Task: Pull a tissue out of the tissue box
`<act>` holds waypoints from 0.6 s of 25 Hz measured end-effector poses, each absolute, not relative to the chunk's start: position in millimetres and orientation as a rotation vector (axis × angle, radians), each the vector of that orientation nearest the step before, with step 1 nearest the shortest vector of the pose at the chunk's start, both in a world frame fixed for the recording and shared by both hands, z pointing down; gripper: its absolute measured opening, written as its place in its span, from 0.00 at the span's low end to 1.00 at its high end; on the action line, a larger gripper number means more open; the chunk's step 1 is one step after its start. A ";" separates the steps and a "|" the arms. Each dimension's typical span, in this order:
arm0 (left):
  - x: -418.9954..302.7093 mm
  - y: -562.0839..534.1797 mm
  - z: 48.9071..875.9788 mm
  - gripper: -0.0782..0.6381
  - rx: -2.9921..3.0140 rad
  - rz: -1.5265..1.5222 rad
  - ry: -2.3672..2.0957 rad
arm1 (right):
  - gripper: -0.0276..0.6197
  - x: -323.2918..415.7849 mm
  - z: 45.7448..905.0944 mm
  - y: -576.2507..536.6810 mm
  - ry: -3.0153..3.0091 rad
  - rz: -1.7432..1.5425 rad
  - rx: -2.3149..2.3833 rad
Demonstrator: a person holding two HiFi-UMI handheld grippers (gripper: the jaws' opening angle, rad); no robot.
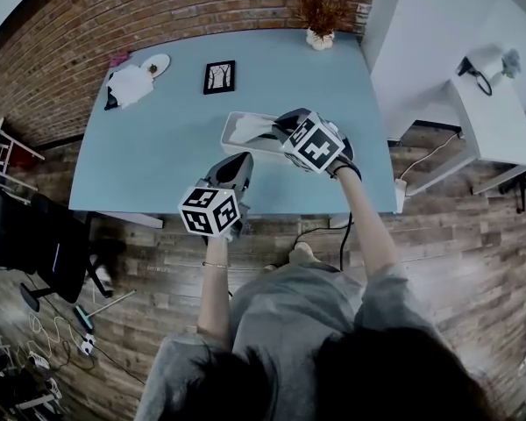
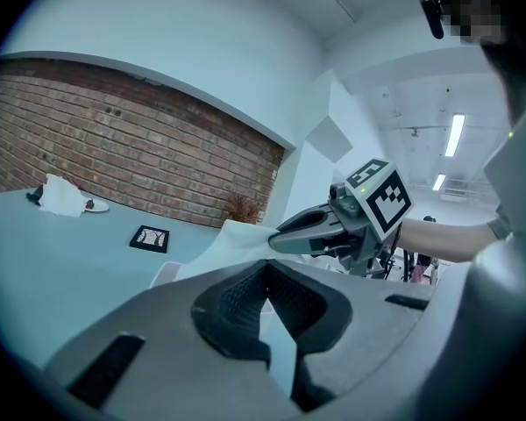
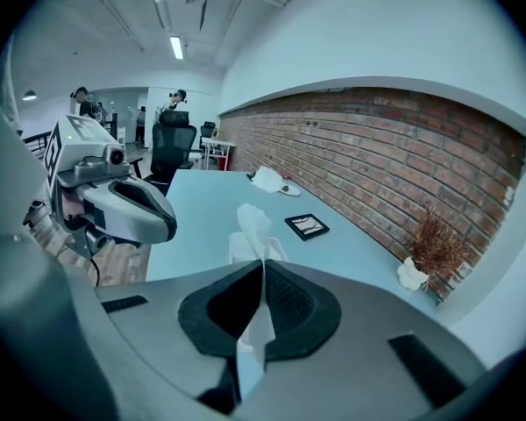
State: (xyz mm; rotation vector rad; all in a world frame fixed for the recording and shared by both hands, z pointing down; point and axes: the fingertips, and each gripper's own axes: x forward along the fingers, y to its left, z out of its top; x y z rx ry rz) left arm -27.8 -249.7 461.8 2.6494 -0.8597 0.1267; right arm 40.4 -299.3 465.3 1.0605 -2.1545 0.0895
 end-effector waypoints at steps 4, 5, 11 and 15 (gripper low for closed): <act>-31.1 -242.0 456.5 0.11 2.665 0.125 -0.850 | 0.05 41.1 457.3 -291.2 -2.157 0.080 1.097; -31.8 -240.3 455.8 0.11 2.668 0.125 -0.851 | 0.05 42.1 455.7 -289.1 -2.157 0.075 1.108; -35.8 -230.9 451.4 0.11 2.686 0.120 -0.844 | 0.05 43.0 443.8 -276.2 -2.182 0.059 1.180; -38.3 -227.3 446.1 0.11 2.702 0.110 -0.841 | 0.05 43.1 434.8 -268.0 -2.204 0.055 1.231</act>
